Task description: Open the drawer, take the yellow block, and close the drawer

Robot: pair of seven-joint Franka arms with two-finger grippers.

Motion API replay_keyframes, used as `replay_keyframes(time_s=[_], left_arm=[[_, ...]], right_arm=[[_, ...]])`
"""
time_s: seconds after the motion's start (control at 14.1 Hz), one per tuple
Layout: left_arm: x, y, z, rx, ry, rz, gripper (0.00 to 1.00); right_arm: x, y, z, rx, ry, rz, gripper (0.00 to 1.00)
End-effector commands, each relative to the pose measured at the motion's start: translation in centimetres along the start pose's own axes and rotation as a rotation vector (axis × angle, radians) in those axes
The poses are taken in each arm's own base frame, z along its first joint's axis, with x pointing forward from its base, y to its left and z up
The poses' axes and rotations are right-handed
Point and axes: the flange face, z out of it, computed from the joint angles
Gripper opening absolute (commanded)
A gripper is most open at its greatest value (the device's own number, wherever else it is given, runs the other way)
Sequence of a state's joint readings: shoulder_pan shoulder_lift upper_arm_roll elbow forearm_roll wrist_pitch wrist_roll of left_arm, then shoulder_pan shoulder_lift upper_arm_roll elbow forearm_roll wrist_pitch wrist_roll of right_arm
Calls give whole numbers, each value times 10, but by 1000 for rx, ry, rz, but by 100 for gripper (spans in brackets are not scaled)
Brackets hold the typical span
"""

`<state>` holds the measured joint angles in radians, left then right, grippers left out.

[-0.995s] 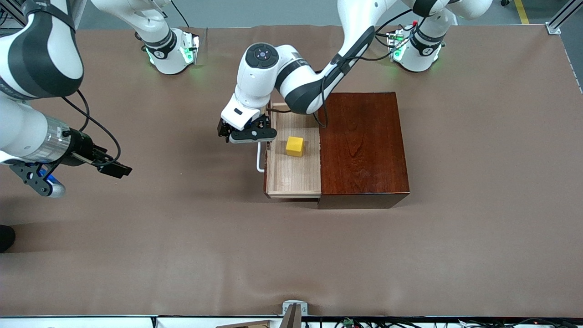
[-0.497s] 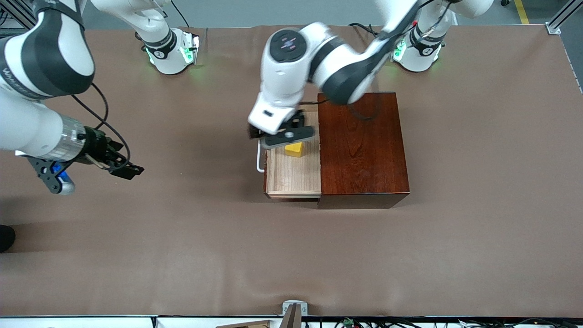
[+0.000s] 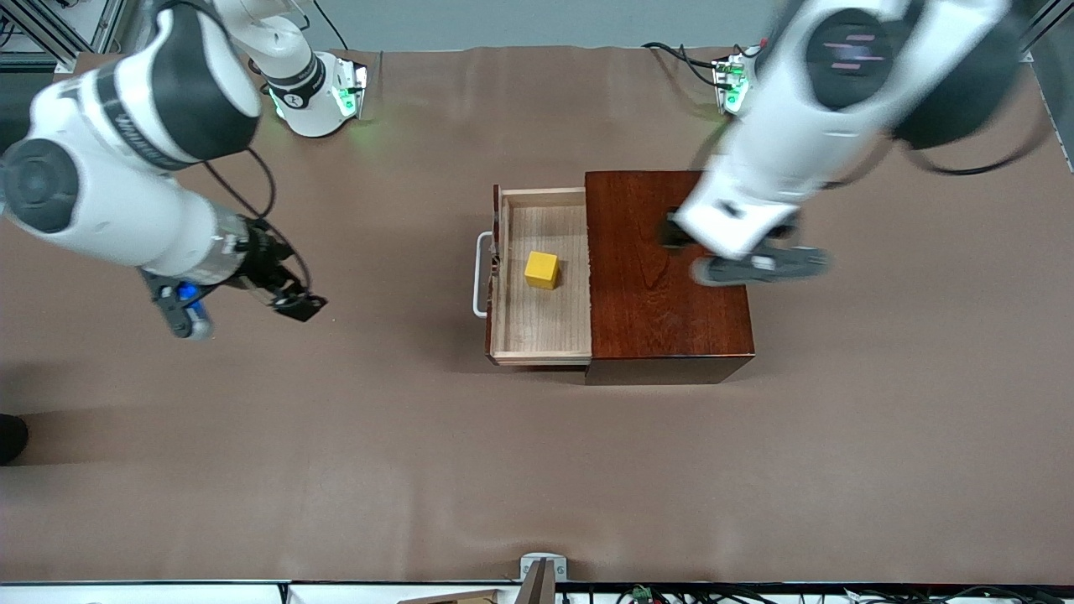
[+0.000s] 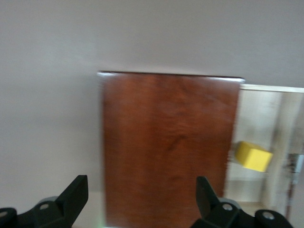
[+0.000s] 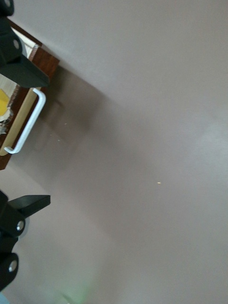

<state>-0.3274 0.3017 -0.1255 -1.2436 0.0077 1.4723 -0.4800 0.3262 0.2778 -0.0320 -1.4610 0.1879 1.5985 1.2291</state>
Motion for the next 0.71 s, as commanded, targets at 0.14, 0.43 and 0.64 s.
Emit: replay_keyframes(time_s=[0.14,0.43,0.64], left_arm=[[-12,-109,-16,2,-12,-42,100],[-23,-184,-20,0,-13,-96,100],[-29,-191,-26,-6,28,6,100]], right_arm=[[-56,-24,34,-20,-2,130,100],[-112,-46,70,-40,14,104,100],[-135,-59,85,-12,32,229,100]])
